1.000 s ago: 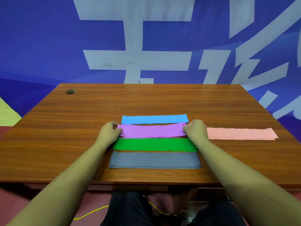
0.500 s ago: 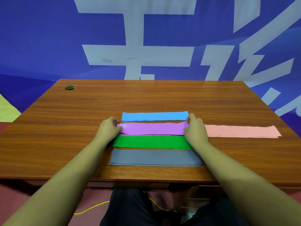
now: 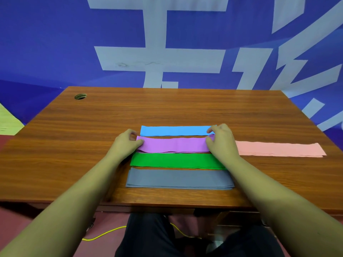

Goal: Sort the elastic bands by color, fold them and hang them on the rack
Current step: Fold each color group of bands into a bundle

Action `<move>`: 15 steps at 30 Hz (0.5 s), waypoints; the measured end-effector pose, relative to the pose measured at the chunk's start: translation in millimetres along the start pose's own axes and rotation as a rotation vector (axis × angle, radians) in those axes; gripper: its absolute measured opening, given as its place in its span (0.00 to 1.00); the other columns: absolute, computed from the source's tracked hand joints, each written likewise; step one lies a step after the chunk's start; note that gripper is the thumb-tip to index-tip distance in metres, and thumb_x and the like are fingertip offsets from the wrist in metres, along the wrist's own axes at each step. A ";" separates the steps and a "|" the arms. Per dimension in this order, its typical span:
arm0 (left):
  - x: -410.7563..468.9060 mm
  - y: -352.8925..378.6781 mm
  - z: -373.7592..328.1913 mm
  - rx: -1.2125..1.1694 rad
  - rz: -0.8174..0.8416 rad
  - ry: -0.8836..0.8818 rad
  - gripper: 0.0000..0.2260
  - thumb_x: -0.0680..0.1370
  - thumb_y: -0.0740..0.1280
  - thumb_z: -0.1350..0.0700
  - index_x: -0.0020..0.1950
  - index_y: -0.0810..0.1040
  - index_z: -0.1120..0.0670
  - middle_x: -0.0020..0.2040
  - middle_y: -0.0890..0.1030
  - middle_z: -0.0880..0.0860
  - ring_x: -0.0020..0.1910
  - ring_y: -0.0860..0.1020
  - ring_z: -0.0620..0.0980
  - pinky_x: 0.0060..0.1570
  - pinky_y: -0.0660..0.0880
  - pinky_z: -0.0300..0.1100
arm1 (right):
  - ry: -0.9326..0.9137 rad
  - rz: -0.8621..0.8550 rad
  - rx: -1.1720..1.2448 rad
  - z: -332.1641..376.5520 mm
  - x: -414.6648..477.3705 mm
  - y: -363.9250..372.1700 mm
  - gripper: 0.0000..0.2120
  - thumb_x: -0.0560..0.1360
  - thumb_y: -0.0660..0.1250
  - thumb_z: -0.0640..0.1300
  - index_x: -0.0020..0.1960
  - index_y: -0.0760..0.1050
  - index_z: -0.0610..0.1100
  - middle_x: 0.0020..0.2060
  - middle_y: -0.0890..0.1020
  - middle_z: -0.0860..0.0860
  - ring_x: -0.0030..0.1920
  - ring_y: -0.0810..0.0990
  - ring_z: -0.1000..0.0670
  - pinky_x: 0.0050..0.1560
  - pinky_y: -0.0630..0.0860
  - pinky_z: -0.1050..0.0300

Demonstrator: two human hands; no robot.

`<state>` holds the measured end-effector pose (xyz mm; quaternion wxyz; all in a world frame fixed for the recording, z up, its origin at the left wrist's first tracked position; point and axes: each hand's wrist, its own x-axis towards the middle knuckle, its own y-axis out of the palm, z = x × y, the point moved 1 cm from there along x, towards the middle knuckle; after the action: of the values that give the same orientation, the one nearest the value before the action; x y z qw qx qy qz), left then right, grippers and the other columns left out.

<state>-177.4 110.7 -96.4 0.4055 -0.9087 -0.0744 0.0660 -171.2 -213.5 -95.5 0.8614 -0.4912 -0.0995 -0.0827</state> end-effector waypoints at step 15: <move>6.1 3.8 -13.4 0.080 0.035 -0.026 0.08 0.73 0.69 0.56 0.41 0.70 0.55 0.38 0.76 0.53 0.39 0.73 0.55 0.35 0.65 0.46 | -0.284 0.402 -0.062 60.7 -12.1 38.5 0.17 0.78 0.58 0.47 0.50 0.80 0.36 0.51 0.84 0.41 0.53 0.80 0.41 0.55 0.75 0.45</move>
<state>-168.7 99.6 -90.7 0.4392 -0.8920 -0.0610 0.0881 -179.1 -141.2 -100.3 0.8224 -0.5341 -0.1174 0.1572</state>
